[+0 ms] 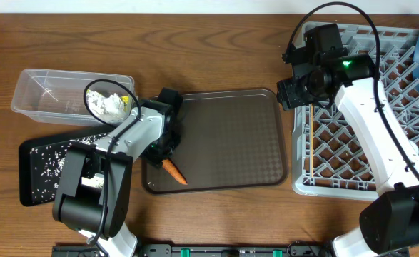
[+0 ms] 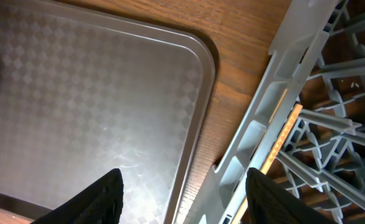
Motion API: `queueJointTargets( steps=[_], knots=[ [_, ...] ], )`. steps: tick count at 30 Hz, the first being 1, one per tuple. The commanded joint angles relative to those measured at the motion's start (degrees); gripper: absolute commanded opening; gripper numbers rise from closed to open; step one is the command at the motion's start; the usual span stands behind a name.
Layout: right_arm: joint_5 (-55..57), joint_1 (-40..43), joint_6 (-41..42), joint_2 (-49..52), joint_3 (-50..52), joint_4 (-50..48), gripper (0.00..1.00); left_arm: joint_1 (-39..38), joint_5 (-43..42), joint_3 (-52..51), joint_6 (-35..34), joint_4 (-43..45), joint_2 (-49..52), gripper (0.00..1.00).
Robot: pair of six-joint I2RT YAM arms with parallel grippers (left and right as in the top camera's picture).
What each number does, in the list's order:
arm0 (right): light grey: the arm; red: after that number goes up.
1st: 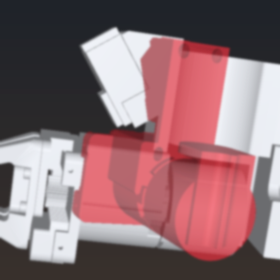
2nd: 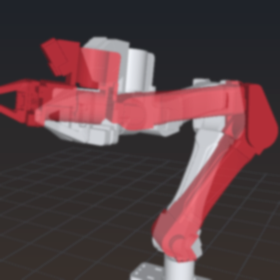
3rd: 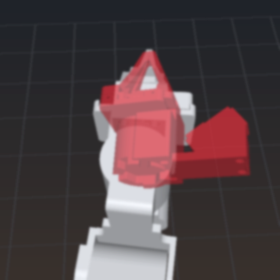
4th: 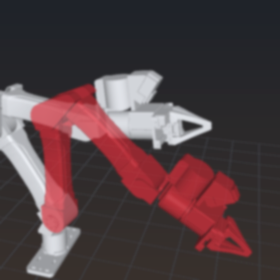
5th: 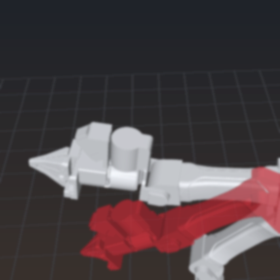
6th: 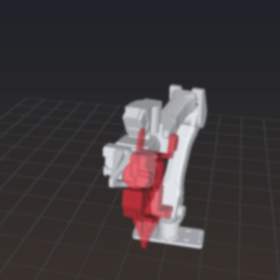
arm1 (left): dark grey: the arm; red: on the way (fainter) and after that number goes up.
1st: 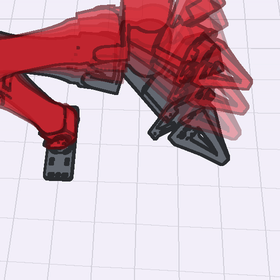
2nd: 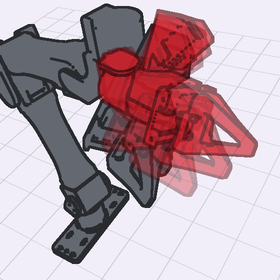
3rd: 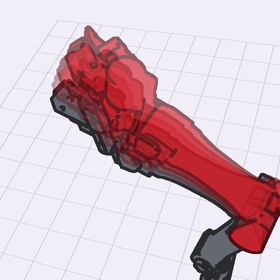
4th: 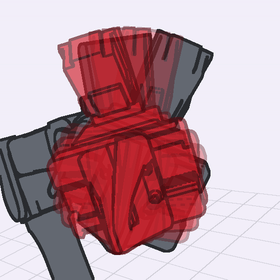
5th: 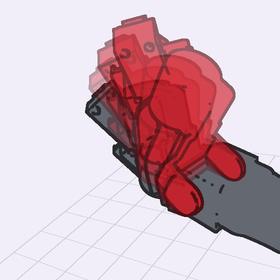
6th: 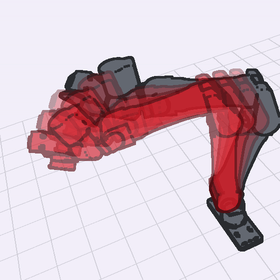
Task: Sort waste into correct bins and load items into the dishwasher rack
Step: 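Close the left gripper on the carrot and lift it, then carry the carrot left and drop it onto the black rice tray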
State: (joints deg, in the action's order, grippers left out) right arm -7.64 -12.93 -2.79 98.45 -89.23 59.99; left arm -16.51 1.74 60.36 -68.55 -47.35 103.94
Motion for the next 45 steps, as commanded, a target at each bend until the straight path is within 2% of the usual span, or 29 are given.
queueJointTargets(
  steps=[1, 10, 15, 18, 26, 31, 32, 35, 40, 45],
  knots=[
    [1.22, -0.59, -0.72, 0.15, 0.07, 0.04, 0.63, 0.11, -1.03, -1.29, 4.94, 0.35, 1.20, 0.56],
    [1.22, -0.48, -0.72, 0.13, 0.07, 0.09, 0.62, -1.36, -2.60, -1.81, 8.70, 0.09, 1.20, 0.53],
    [1.22, -0.55, -0.70, 0.13, 0.07, 0.09, 0.62, -1.95, -2.64, -1.97, 9.84, -0.94, 1.20, 0.43],
    [1.22, -0.55, -0.70, 0.13, 0.04, 0.24, 0.62, -1.95, -2.60, -1.97, 9.86, -1.81, 1.20, 0.41],
    [1.22, -0.42, -0.70, 0.13, 0.07, 0.28, 0.61, -1.95, -2.58, -1.97, 10.14, -2.75, 1.18, 0.24],
    [1.44, -0.22, -0.72, 0.13, 0.07, 0.61, 0.61, -1.86, -2.58, -1.97, 13.53, -2.71, 1.18, 0.18],
    [1.44, -0.22, -0.72, 0.13, 0.04, 0.61, 0.61, -1.75, -2.56, -1.97, 14.67, -2.69, 1.18, 0.14],
    [1.44, -0.22, -0.72, 0.13, 0.07, 0.59, 0.61, -0.76, -2.56, -1.84, 17.25, -3.15, 0.87, 0.10],
    [1.86, -0.11, -0.72, 0.13, 0.07, 0.72, 0.61, 2.29, -2.58, -1.57, 17.79, -5.46, -2.29, 0.09],
    [1.86, -0.11, -0.72, 0.13, 0.04, 0.70, 0.61, 6.62, -0.96, -1.57, 20.09, -8.61, -10.56, 0.08]
  ],
)
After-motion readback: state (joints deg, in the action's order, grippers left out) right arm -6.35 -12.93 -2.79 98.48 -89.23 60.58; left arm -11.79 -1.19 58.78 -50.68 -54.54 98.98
